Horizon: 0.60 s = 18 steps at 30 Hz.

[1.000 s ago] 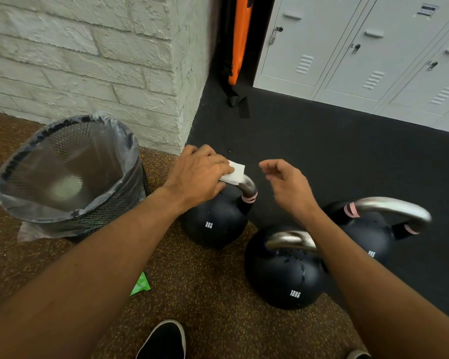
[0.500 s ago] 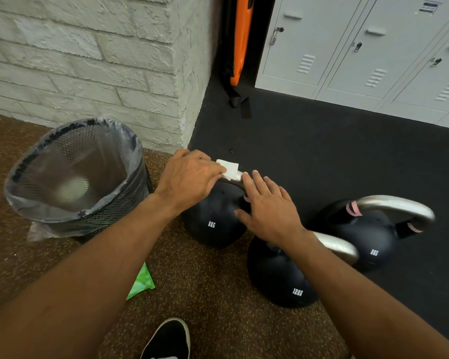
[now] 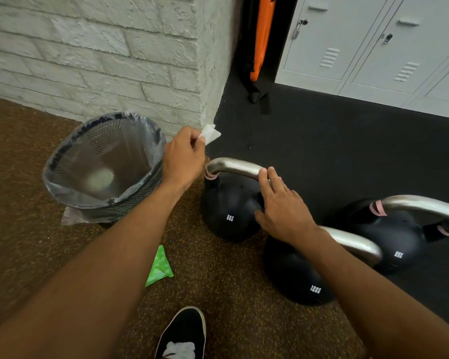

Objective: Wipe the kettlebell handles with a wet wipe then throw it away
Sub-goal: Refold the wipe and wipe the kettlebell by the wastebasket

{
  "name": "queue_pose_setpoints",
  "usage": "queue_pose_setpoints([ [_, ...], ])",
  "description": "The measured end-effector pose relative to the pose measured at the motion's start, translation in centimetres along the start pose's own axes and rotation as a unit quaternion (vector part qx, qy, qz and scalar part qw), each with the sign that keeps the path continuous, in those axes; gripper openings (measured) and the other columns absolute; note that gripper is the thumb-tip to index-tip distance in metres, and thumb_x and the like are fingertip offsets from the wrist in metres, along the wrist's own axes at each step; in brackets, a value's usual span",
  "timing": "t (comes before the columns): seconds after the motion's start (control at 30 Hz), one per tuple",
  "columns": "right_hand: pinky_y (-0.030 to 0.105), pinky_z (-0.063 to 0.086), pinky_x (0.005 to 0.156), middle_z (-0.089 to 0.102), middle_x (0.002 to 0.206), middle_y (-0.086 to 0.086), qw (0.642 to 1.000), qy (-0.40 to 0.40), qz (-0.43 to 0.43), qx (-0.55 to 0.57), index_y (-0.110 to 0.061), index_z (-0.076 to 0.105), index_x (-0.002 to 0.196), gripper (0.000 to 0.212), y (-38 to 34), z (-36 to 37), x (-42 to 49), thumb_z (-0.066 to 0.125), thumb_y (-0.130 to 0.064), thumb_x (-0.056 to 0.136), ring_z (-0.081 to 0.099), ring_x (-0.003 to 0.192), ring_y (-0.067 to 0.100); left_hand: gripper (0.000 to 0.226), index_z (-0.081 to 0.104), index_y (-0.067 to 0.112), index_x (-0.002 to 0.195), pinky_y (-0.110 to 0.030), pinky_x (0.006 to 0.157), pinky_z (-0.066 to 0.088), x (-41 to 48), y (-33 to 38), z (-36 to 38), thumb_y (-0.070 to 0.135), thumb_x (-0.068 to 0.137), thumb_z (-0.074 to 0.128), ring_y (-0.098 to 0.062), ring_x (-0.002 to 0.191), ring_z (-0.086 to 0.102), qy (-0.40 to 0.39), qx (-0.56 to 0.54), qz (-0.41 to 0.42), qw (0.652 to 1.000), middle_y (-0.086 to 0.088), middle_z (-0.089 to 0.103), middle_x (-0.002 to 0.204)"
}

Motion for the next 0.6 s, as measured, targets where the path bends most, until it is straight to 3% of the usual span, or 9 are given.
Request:
queue_pose_setpoints([
  [0.1, 0.050, 0.027, 0.118, -0.006, 0.166, 0.009, 1.000, 0.009, -0.002, -0.001, -0.016, -0.007, 0.157, 0.087, 0.1, 0.2, 0.1, 0.051, -0.036, 0.095, 0.011, 0.152, 0.029, 0.006, 0.052, 0.018, 0.098, -0.023, 0.057, 0.034, -0.4, -1.9, 0.3, 0.020, 0.103, 0.049, -0.014, 0.078, 0.053, -0.024, 0.012, -0.043, 0.999, 0.005, 0.056, 0.088],
  [0.23, 0.048, 0.025, 0.119, -0.006, 0.166, 0.008, 1.000, 0.010, -0.005, -0.001, -0.016, -0.006, 0.157, 0.086, 0.1, 0.3, 0.2, 0.049, -0.034, 0.094, 0.011, 0.152, 0.029, 0.008, 0.050, 0.020, 0.100, -0.032, 0.060, 0.039, -2.0, -3.2, 2.7, 0.024, 0.105, 0.045, -0.018, 0.079, 0.056, -0.108, 0.008, -0.076, 0.991, -0.001, 0.061, 0.094],
  [0.33, 0.047, 0.026, 0.118, -0.006, 0.166, 0.007, 1.000, 0.006, -0.007, -0.001, -0.016, -0.006, 0.157, 0.086, 0.2, 0.1, 0.2, 0.049, -0.032, 0.094, 0.017, 0.150, 0.029, 0.007, 0.050, 0.017, 0.107, -0.036, 0.066, 0.043, -3.1, -3.3, 3.7, 0.019, 0.104, 0.045, -0.026, 0.089, 0.062, -0.117, 0.042, -0.052, 0.991, -0.006, 0.065, 0.100],
  [0.47, 0.045, 0.029, 0.117, -0.004, 0.166, 0.009, 1.000, 0.008, -0.003, 0.008, -0.015, -0.004, 0.157, 0.087, 0.2, 0.3, 0.2, 0.051, -0.029, 0.091, 0.022, 0.148, 0.033, 0.050, 0.042, 0.026, 0.146, -0.045, 0.088, 0.052, -3.0, -3.3, 4.4, 0.009, 0.100, 0.049, -0.034, 0.109, 0.063, -0.151, 0.090, -0.014, 0.984, -0.013, 0.067, 0.123],
  [0.6, 0.046, 0.027, 0.118, -0.005, 0.166, 0.010, 1.000, 0.008, -0.001, 0.019, -0.015, -0.005, 0.157, 0.088, 0.0, 0.5, 0.3, 0.051, -0.026, 0.090, 0.017, 0.150, 0.032, 0.057, 0.039, 0.026, 0.152, -0.042, 0.089, 0.048, -2.3, -2.2, 5.0, 0.010, 0.099, 0.049, -0.036, 0.110, 0.063, -0.189, 0.132, 0.021, 0.973, -0.015, 0.069, 0.121],
])
Point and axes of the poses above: each hand's wrist, its own x-axis towards the middle knuckle, its own z-axis out of the palm, y = z × x, the point moved 7 cm from there along x, towards the middle knuckle
